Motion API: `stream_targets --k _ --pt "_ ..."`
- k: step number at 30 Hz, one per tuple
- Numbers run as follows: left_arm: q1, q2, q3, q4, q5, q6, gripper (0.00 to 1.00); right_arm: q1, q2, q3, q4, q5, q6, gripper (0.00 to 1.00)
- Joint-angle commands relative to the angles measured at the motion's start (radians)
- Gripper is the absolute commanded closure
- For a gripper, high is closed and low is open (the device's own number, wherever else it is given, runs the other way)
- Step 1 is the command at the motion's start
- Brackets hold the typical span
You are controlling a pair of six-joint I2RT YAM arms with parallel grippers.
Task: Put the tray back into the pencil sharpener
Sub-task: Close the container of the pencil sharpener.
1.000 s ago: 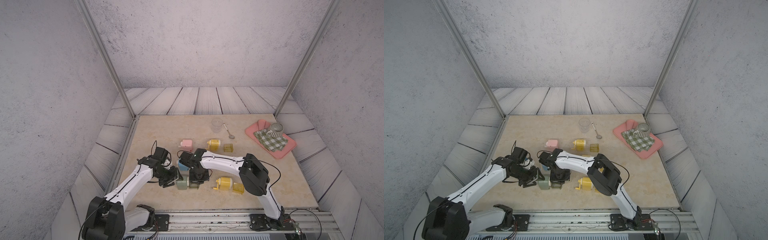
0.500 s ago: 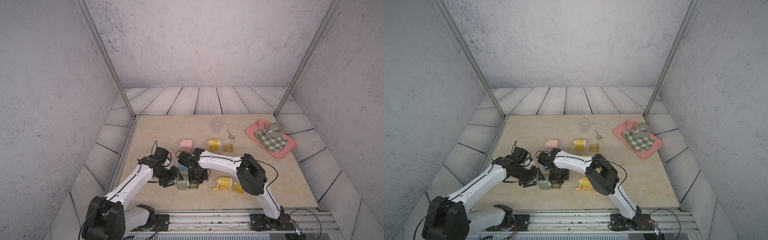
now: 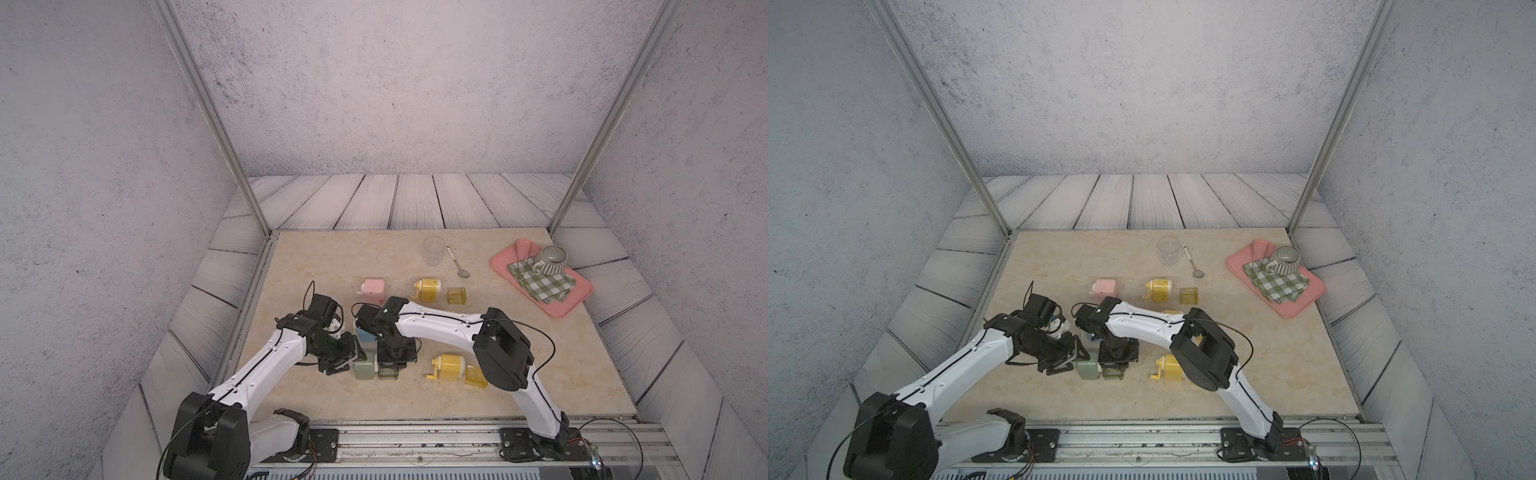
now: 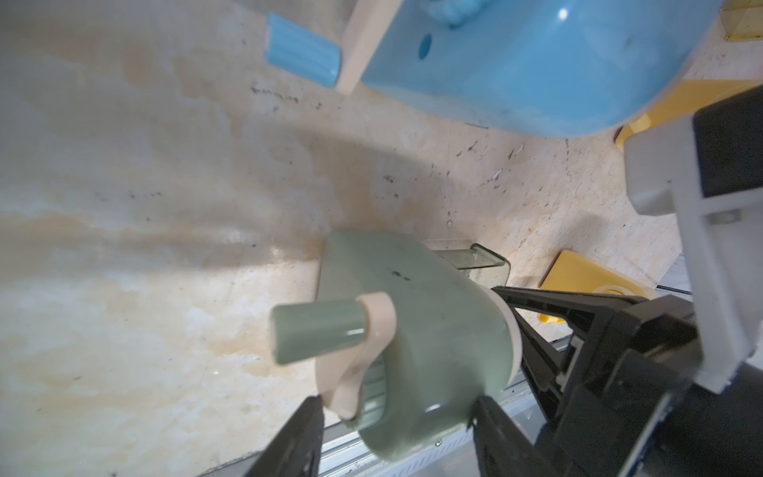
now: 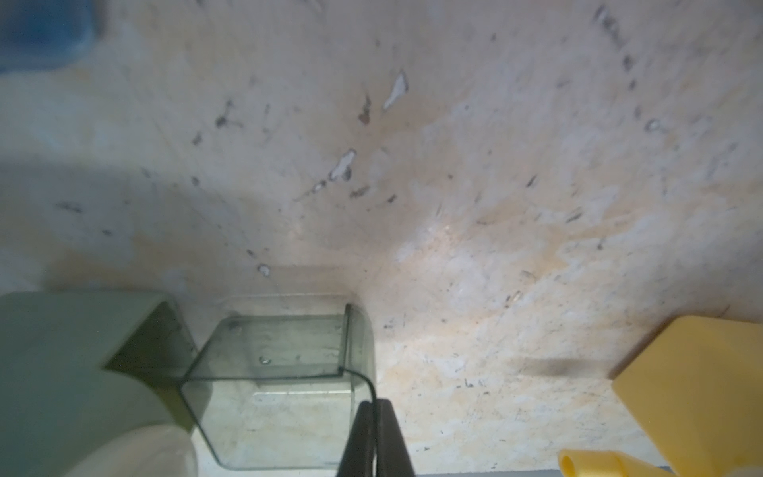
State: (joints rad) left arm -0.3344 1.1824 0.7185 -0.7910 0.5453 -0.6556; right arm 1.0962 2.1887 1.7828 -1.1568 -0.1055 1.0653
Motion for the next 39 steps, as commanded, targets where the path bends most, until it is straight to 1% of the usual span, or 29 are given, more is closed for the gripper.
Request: stream_targets --k 1,12,19,28,36,39 --pt "-0.014 -0.007 -0.016 -0.01 -0.014 -0.005 0.4 0.009 0.029 0.032 -0.034 -0.007 0.004 0.94" --pt "-0.019 -0.012 -0.016 -0.013 -0.015 -0.005 0.39 0.019 0.057 0.092 -0.083 0.007 0.01 0.94" --pt "-0.022 -0.01 -0.017 -0.011 -0.017 -0.007 0.39 0.021 0.051 0.098 -0.056 0.01 0.021 0.95" --pt "-0.023 -0.011 -0.016 -0.017 -0.027 -0.007 0.39 0.021 0.01 0.046 0.014 0.017 0.035 1.0" --pt "-0.023 -0.012 -0.014 -0.021 -0.036 -0.009 0.4 0.02 -0.054 -0.027 0.097 0.024 0.034 1.0" --pt "-0.023 -0.011 -0.013 -0.021 -0.038 -0.009 0.39 0.02 -0.065 -0.031 0.103 0.026 0.019 1.0"
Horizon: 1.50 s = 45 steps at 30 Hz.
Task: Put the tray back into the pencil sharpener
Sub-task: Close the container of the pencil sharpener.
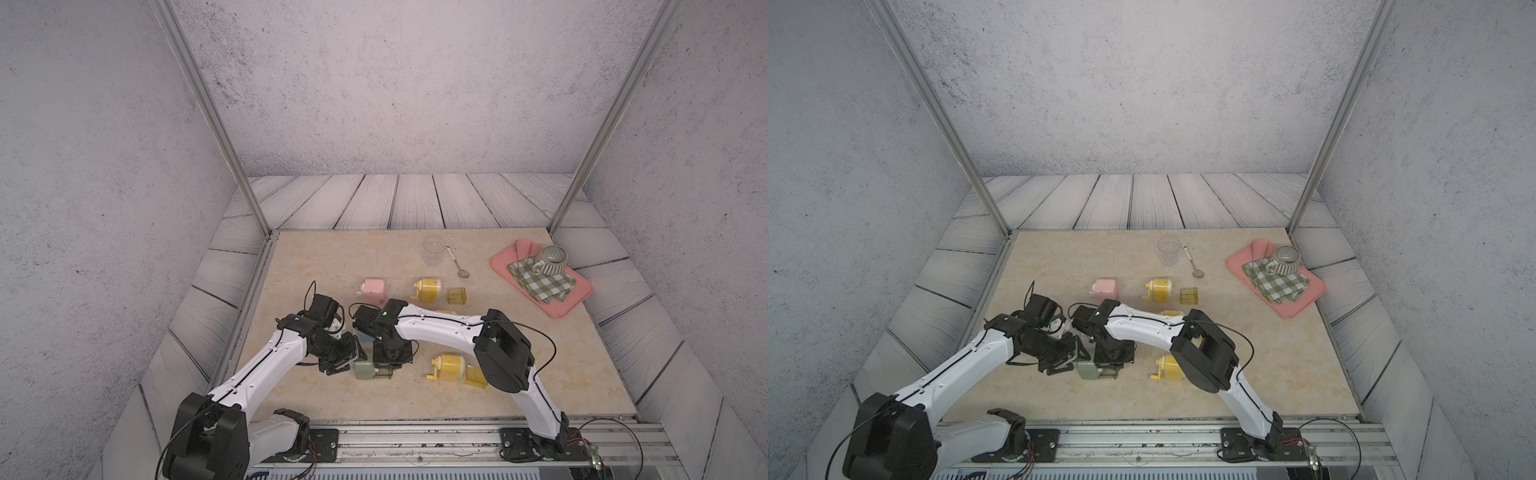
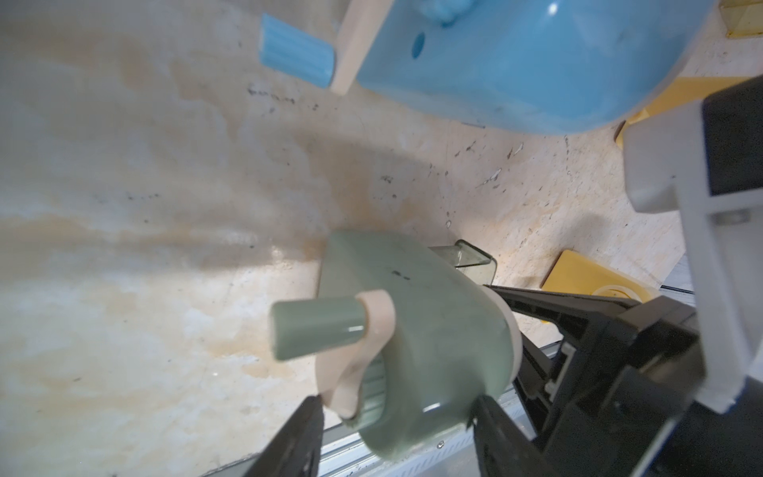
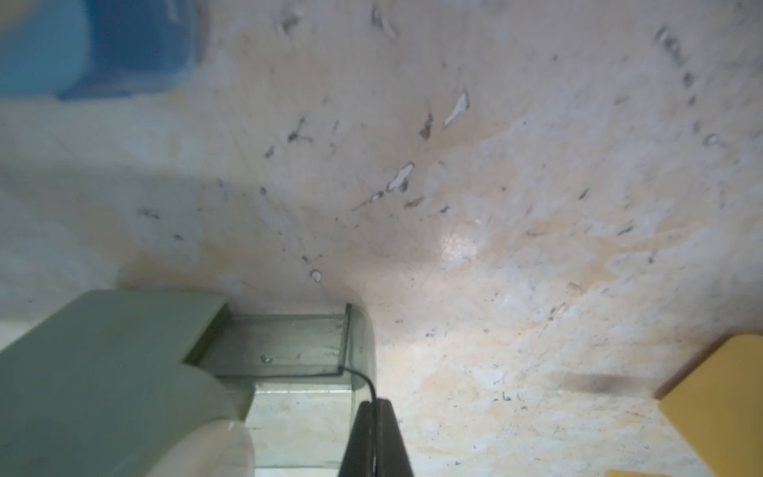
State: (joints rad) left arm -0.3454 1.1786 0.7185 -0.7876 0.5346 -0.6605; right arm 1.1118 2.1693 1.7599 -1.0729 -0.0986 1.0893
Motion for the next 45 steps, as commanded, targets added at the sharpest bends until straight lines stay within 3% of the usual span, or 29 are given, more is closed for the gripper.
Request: stream_targets --k 1,45 --pt "-0.012 -0.007 -0.012 -0.025 -0.028 -0.005 0.39 0.004 -0.049 -0.011 0.027 0.017 -0.009 1.0" --pt "-0.014 0.002 -0.014 -0.026 -0.037 -0.009 0.4 0.005 -0.091 -0.08 0.183 -0.081 -0.046 1.0"
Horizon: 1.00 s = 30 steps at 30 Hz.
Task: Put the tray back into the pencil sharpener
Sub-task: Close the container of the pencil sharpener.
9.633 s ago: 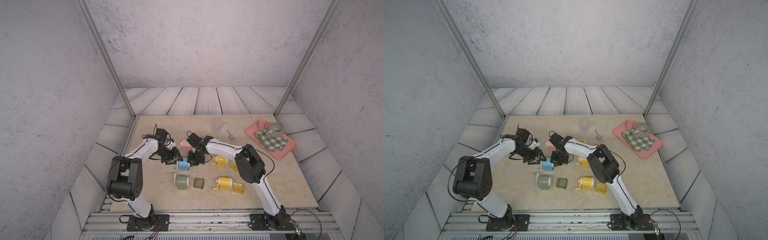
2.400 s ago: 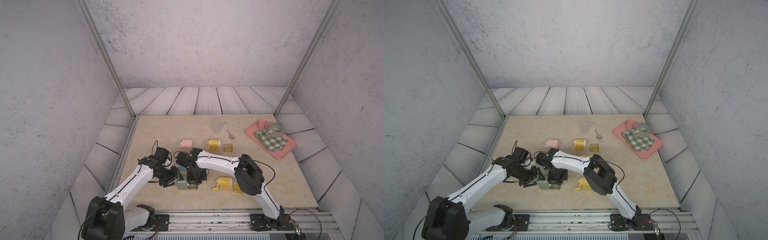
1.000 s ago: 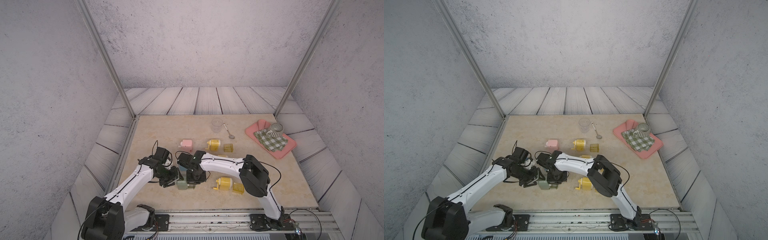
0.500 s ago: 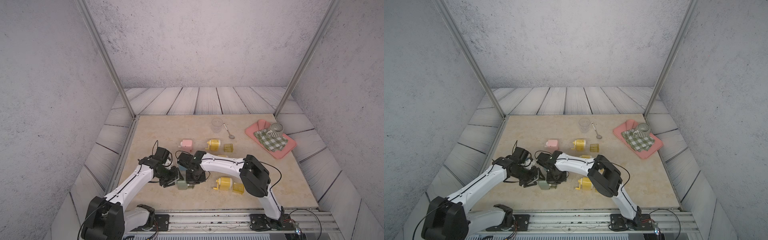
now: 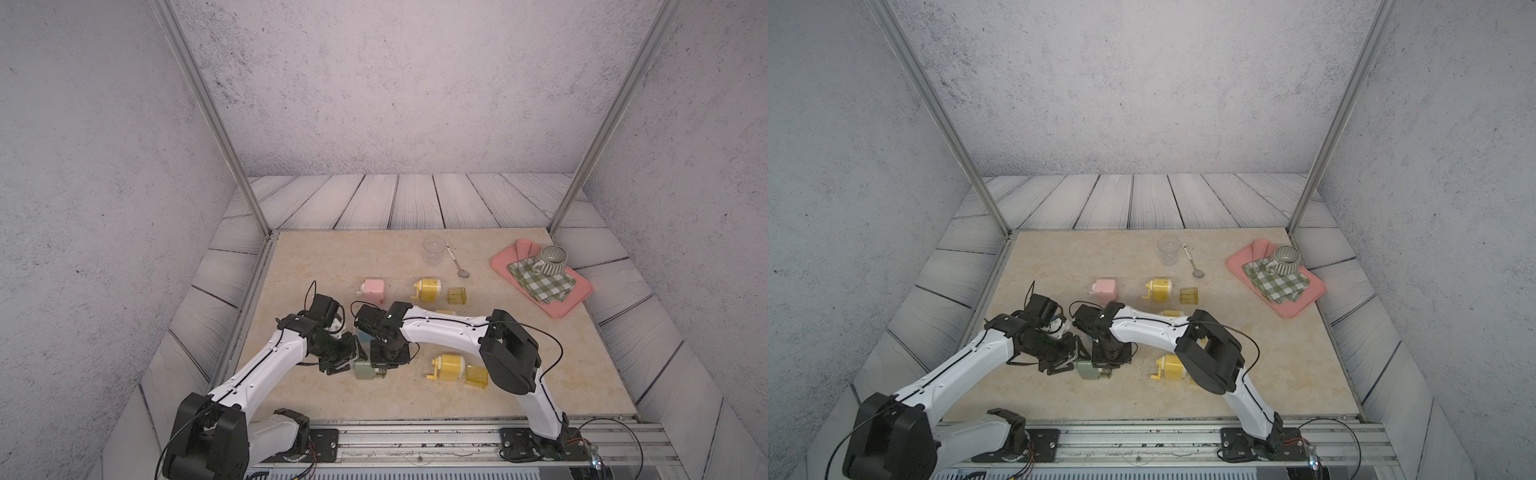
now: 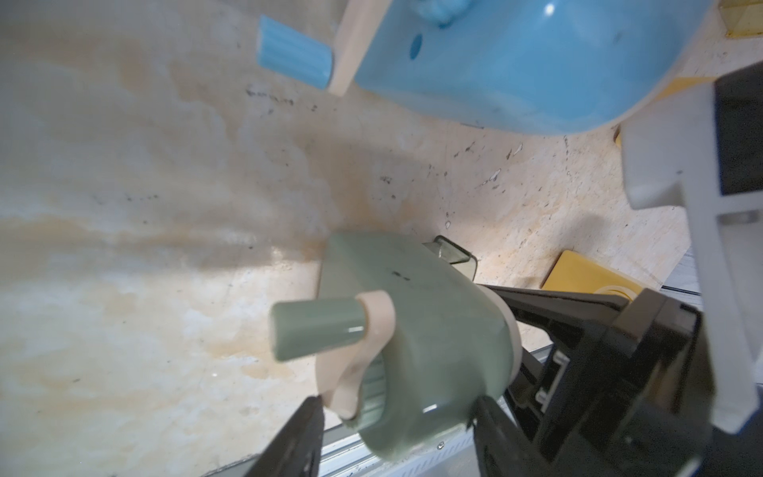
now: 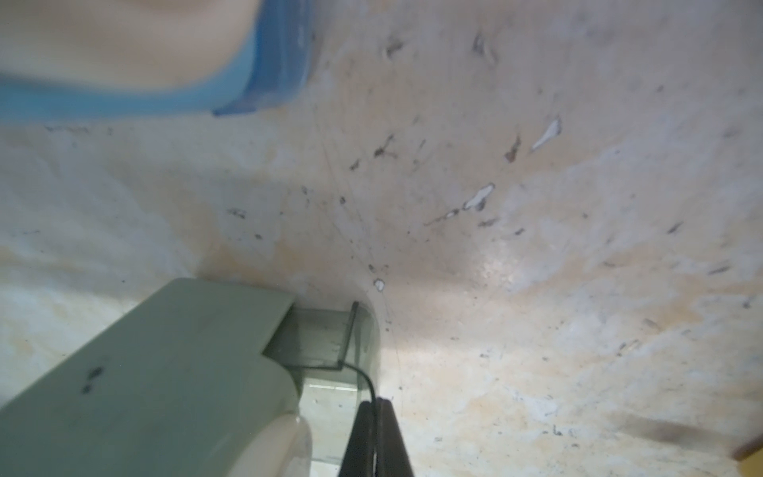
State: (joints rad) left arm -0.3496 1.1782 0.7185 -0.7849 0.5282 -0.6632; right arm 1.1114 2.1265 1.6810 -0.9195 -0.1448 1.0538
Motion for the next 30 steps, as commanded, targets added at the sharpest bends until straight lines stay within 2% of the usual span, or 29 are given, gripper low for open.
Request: stream_targets --k 1,12,21,30 --pt "-0.009 0.002 -0.014 -0.029 -0.031 -0.006 0.4 0.005 -0.049 -0.001 0.031 -0.035 -0.012 1.0" --pt "-0.009 0.0 -0.014 -0.029 -0.034 -0.007 0.4 0.003 -0.054 -0.001 0.035 -0.029 -0.008 1.0" --pt "-0.009 0.001 -0.013 -0.031 -0.038 -0.007 0.4 -0.003 -0.067 -0.01 0.038 -0.02 -0.004 0.95" --pt "-0.009 0.003 -0.013 -0.031 -0.04 -0.008 0.41 -0.007 -0.061 -0.005 0.068 -0.047 -0.005 0.96"
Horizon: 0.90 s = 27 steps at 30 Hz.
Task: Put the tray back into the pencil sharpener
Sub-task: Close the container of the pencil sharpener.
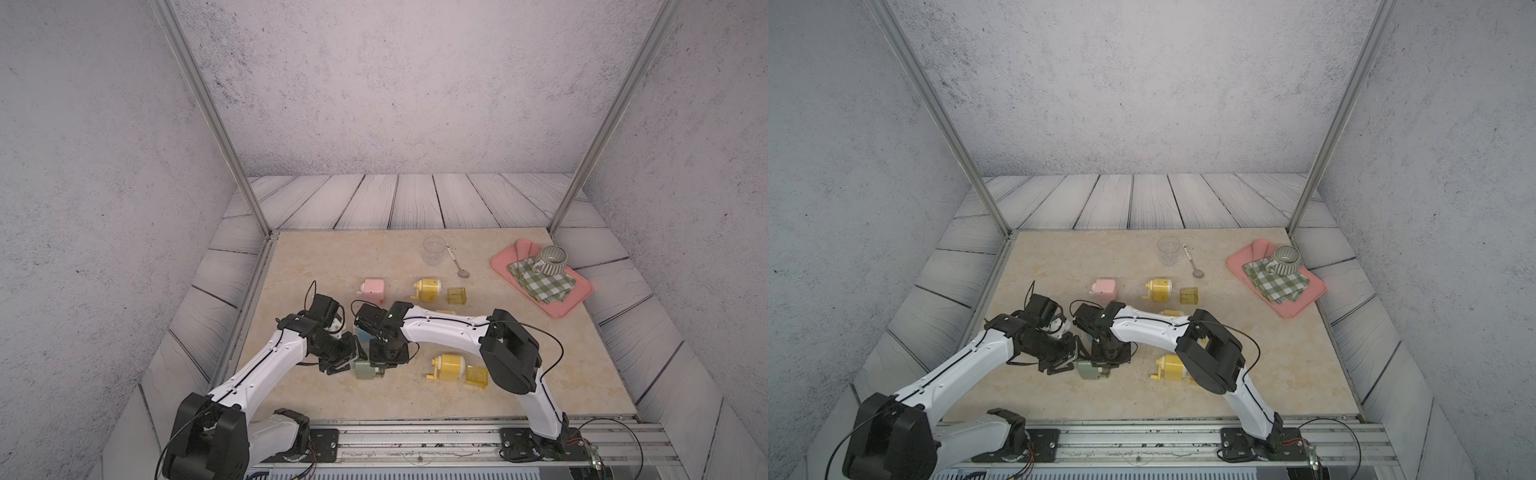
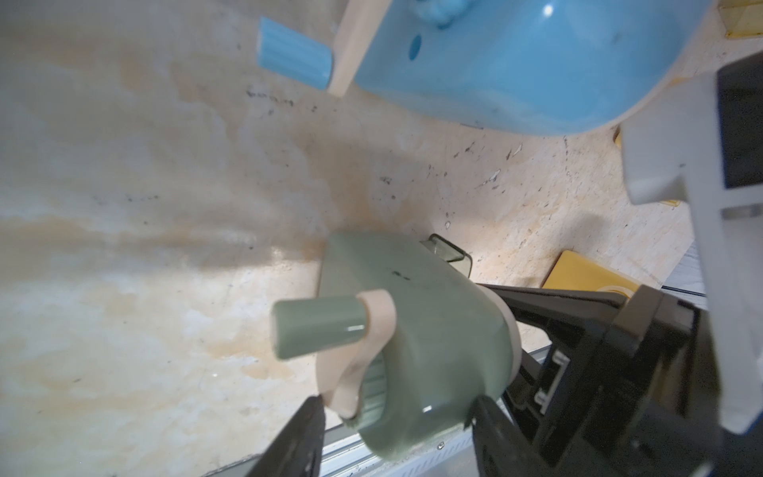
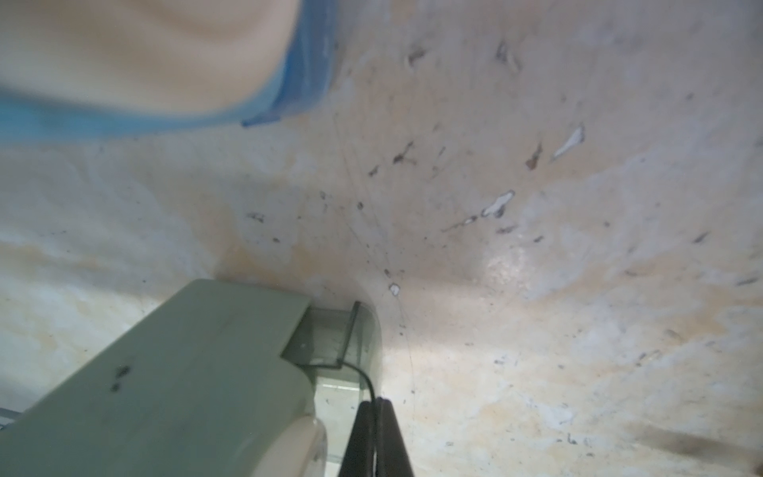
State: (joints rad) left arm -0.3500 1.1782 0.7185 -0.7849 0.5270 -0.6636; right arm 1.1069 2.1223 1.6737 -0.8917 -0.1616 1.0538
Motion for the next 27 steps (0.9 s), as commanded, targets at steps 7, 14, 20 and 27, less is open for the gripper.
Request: stream_targets --k 7,14,20,27 --pt "-0.009 -0.001 -0.012 -0.034 -0.04 -0.008 0.41 -0.003 -0.067 -0.001 0.024 -0.014 -0.008 0.92" --pt "-0.009 -0.004 -0.013 -0.035 -0.041 -0.009 0.41 -0.007 -0.101 -0.016 0.017 0.009 -0.011 0.81" --pt "-0.009 -0.004 -0.01 -0.037 -0.044 -0.01 0.41 -0.009 -0.129 -0.037 0.013 0.018 -0.011 0.78" --pt "-0.009 -0.008 -0.01 -0.039 -0.048 -0.009 0.41 -0.024 -0.216 -0.08 -0.03 0.07 -0.012 0.77"
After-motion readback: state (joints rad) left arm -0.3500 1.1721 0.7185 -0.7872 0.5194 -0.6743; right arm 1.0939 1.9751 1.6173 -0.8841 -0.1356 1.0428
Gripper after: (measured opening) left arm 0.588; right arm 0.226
